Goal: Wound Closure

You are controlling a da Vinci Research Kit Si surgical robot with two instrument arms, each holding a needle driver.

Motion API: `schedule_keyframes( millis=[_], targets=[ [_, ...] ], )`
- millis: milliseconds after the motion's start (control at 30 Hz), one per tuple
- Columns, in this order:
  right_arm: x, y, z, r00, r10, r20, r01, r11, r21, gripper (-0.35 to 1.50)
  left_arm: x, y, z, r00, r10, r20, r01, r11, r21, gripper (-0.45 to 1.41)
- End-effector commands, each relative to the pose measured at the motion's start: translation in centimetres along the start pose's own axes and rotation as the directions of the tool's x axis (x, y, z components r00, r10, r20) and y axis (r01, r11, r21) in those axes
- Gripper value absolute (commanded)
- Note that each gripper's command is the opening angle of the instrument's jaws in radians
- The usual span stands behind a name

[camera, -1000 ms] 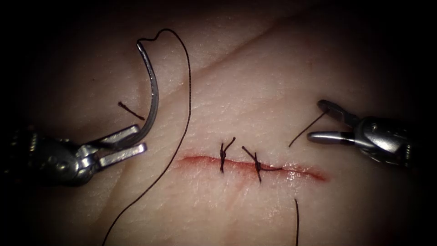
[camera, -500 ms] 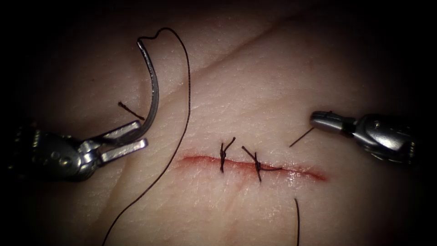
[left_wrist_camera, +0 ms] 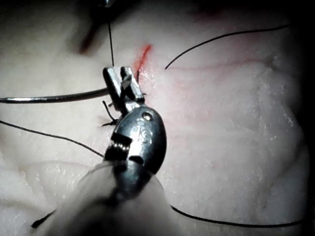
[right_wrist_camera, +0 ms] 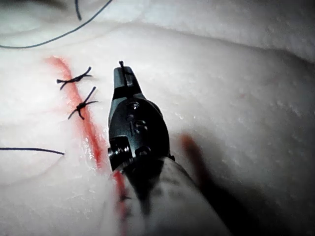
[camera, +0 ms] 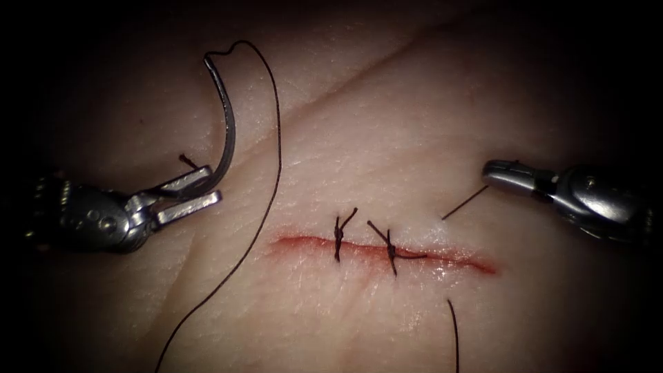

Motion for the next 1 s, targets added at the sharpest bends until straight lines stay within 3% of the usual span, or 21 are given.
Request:
schedule_keyframes(
  millis=[33, 400, 433, 467, 533, 733, 800, 900, 1000],
  targets=[
    [0.01, -0.03, 0.06, 1.0, -0.002, -0.003, 0.002, 1.0, 0.001, -0.35, -0.07, 0.03, 0.05, 1.0, 0.0, 0.003, 0.0, 1.0, -0.003, -0.45],
    [0.05, -0.04, 0.09, 1.0, -0.004, -0.004, 0.004, 1.0, -0.006, -0.35, -0.26, 0.01, 0.07, 1.0, 0.011, 0.02, -0.01, 1.0, -0.028, -0.45],
    [0.05, -0.04, 0.11, 1.0, -0.003, -0.004, 0.003, 1.0, -0.008, 0.05, -0.29, 0.0, 0.07, 1.0, 0.012, 0.021, -0.012, 0.999, -0.035, -0.45],
    [0.05, -0.03, 0.13, 1.0, -0.003, -0.004, 0.003, 1.0, -0.01, 0.64, -0.33, -0.02, 0.07, 1.0, 0.008, 0.021, -0.007, 0.999, -0.043, -0.45],
    [0.06, -0.05, 0.17, 1.0, -0.002, -0.007, 0.002, 1.0, -0.015, 1.2, -0.49, -0.09, 0.05, 1.0, -0.004, 0.023, 0.005, 0.999, -0.051, -0.45],
    [0.08, -0.12, 0.14, 1.0, -0.014, -0.018, 0.013, 1.0, -0.016, 1.31, -0.85, -0.15, 0.05, 0.997, -0.065, 0.044, 0.068, 0.995, -0.074, -0.45],
    [0.08, -0.14, 0.12, 1.0, -0.02, -0.019, 0.02, 1.0, -0.013, 1.31, -0.98, -0.21, 0.04, 0.992, -0.105, 0.065, 0.108, 0.993, -0.056, -0.13],
    [0.08, -0.17, 0.08, 1.0, -0.022, -0.021, 0.022, 1.0, -0.008, 1.31, -1.17, -0.32, -0.03, 0.976, -0.184, 0.113, 0.185, 0.983, 0.002, 0.07],
    [0.06, -0.21, 0.02, 0.999, -0.031, -0.024, 0.031, 1.0, -0.002, 1.31, -1.33, -0.42, -0.13, 0.955, -0.251, 0.156, 0.242, 0.968, 0.072, 0.39]
  ],
)
